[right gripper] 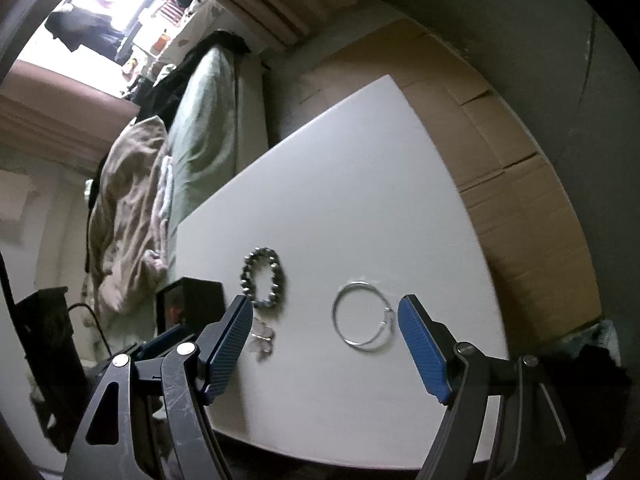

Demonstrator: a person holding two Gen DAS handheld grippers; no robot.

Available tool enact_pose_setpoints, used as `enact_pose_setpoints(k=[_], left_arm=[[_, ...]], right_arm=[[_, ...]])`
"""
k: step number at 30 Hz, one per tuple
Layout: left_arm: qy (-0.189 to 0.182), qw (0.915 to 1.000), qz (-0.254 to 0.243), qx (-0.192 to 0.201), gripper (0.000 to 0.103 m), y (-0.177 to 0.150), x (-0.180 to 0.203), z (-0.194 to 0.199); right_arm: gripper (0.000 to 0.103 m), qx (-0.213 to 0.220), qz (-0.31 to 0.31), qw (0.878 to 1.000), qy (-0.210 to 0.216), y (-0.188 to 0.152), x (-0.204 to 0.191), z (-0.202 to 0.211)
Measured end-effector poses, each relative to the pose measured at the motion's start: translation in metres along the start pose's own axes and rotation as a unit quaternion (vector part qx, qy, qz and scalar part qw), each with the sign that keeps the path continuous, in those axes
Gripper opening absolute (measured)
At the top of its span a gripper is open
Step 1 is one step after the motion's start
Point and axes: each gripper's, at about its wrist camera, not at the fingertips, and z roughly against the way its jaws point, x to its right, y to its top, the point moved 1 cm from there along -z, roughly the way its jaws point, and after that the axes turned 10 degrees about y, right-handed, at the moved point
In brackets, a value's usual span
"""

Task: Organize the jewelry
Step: 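Move the left tool to the white butterfly pendant and grasp it, then drop butterfly pendant from left tool into box while right tool grasps silver hoop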

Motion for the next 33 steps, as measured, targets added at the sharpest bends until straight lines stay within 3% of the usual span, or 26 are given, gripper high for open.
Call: enact_pose_setpoints(k=[6,20,25,29,33], left_arm=[[0.015,0.9993,-0.012,-0.033,0.031,0.0,0.012,-0.021],[0.052,0.9958,-0.018,-0.072,0.03,-0.002,0.019,-0.061],[0.042,0.9961,-0.011,-0.077,0.026,-0.004,0.019,-0.067],[0.016,0.9972,0.013,-0.072,0.012,0.0,0.003,-0.065],[0.006,0.9985,0.016,-0.052,0.012,0.0,-0.004,-0.048]], right_arm=[[0.076,0.004,-0.005,1.0,-0.002,0.0,0.009,0.007],[0.076,0.005,-0.007,1.0,-0.012,0.001,0.015,0.011],[0.076,0.001,0.0,1.0,-0.02,0.001,0.013,0.009],[0.076,-0.009,0.013,0.999,-0.04,0.001,0.012,0.0],[0.075,-0.033,0.025,0.997,-0.068,-0.001,0.013,-0.018]])
